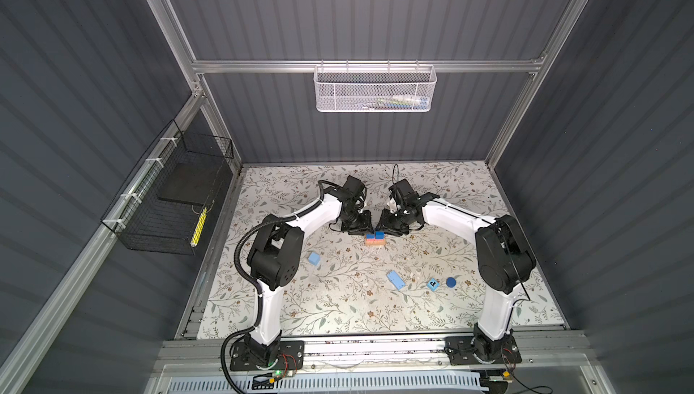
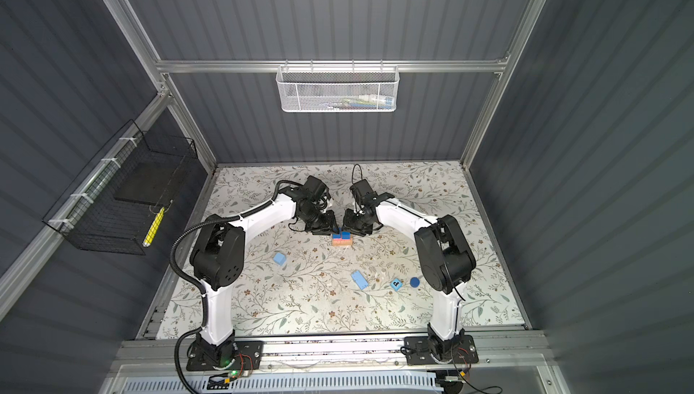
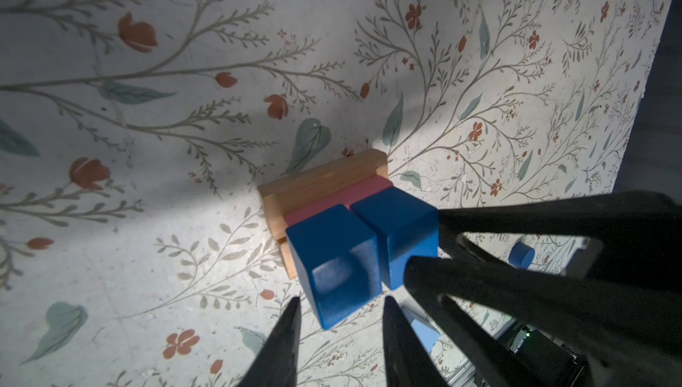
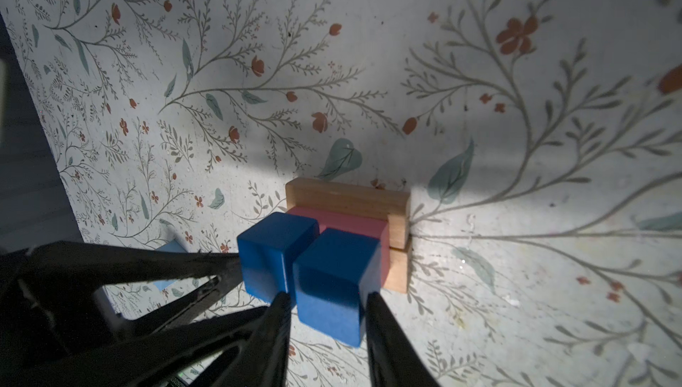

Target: Build the wood block tower

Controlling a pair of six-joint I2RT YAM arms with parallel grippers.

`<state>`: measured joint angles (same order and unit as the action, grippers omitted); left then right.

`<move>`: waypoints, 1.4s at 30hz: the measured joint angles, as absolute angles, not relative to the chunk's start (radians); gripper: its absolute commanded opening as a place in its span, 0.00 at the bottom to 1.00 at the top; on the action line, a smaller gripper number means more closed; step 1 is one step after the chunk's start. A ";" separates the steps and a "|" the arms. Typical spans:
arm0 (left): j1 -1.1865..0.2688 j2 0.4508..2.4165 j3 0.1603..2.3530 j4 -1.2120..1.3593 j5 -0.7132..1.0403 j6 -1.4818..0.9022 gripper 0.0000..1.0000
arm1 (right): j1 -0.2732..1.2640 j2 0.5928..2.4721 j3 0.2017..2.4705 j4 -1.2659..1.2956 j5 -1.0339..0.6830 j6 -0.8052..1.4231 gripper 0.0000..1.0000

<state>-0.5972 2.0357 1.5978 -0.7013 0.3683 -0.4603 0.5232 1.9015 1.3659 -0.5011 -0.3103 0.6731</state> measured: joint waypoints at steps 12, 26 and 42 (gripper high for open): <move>-0.597 2.036 1.598 -0.701 0.377 -0.461 0.34 | 0.523 1.907 1.366 -0.501 -0.311 0.673 0.34; -0.597 2.036 1.598 -0.701 0.380 -0.461 0.32 | 0.524 1.908 1.366 -0.500 -0.311 0.673 0.33; -0.603 2.039 1.598 -0.701 0.385 -0.461 0.30 | 0.523 1.919 1.367 -0.498 -0.314 0.673 0.33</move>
<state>-0.6033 2.0388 1.5982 -0.7013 0.3855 -0.4606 0.5232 1.9194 1.3670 -0.4984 -0.3138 0.6731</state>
